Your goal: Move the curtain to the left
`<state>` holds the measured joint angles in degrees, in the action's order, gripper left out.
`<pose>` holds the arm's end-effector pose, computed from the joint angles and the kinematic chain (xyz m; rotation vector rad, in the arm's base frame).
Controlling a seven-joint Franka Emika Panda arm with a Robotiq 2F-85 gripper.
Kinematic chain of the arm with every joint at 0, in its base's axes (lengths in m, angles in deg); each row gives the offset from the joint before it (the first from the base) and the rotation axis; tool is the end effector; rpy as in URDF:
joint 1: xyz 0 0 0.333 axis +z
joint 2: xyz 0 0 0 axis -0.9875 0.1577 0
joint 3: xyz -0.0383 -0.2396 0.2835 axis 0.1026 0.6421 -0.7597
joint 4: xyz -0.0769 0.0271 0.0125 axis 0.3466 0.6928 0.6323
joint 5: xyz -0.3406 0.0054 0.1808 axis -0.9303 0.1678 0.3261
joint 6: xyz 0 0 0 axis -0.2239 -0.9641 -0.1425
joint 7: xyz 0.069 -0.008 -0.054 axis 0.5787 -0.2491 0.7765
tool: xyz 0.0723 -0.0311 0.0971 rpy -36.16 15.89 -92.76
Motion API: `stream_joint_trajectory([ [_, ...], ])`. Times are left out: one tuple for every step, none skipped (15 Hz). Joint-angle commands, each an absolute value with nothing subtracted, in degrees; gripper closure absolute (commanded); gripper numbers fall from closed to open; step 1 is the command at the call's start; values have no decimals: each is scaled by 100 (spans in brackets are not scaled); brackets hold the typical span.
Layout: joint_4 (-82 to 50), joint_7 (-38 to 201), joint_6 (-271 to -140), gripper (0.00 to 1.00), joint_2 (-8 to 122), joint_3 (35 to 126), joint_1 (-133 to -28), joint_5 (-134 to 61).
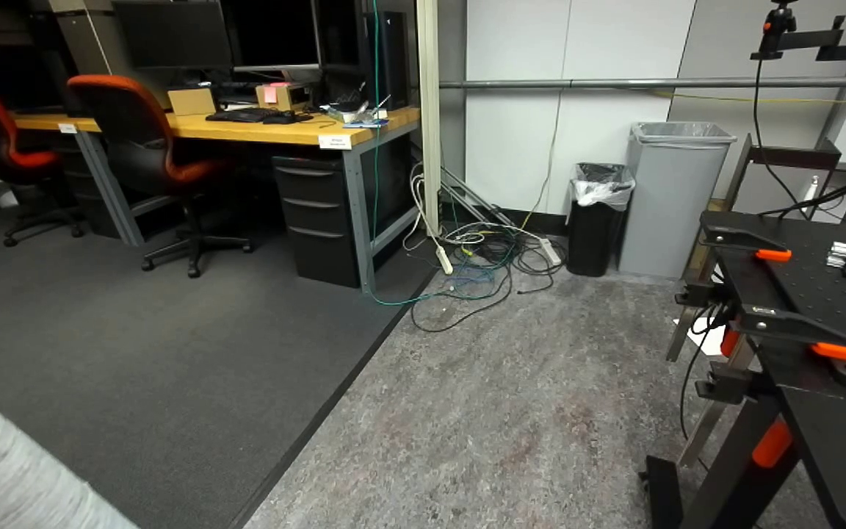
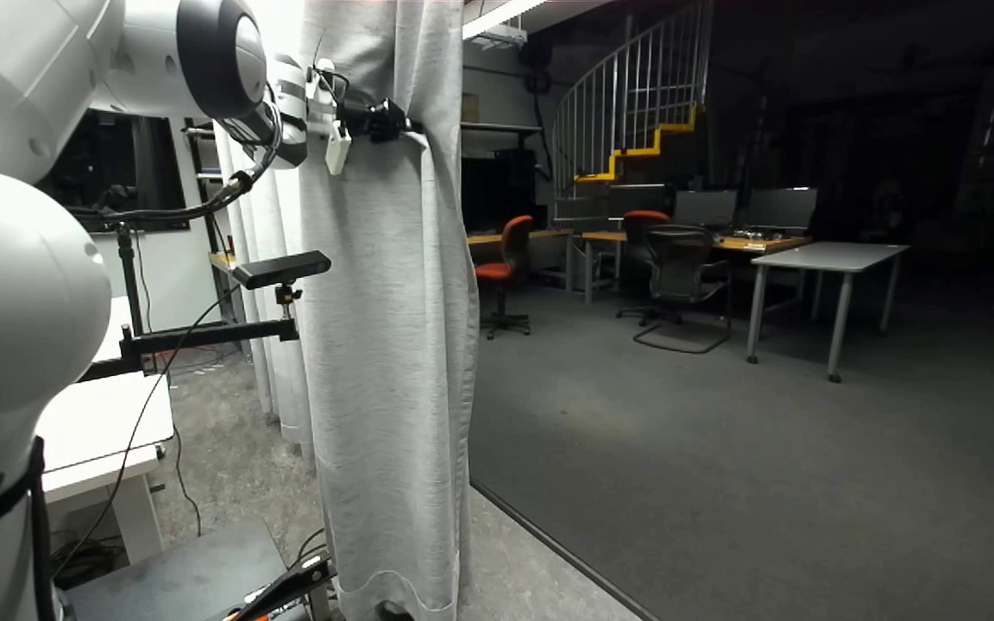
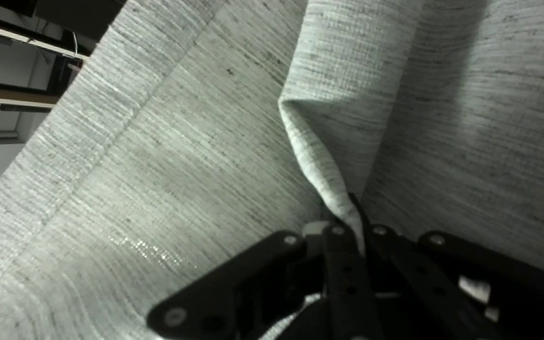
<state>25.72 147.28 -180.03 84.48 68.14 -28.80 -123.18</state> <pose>0.5313 0.6385 0.5806 2.0888 0.1738 1.7700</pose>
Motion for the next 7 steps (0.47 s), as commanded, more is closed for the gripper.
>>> stream_joint_trajectory([
  [2892, 14430, -18186, 100, 8712, 6795, -2854, -12366],
  [2911, 14376, -18154, 100, 8725, 6793, -2854, -12349],
  [2932, 14341, -18134, 100, 8743, 6806, -2848, -12363],
  [2941, 14308, -18117, 100, 8752, 6808, -2845, -12360],
  [2948, 14296, -18131, 100, 8766, 6828, -2840, -12396],
  [2964, 14276, -18126, 100, 8777, 6832, -2837, -12395],
  [2972, 14268, -18140, 100, 8780, 6824, -2843, -12376],
])
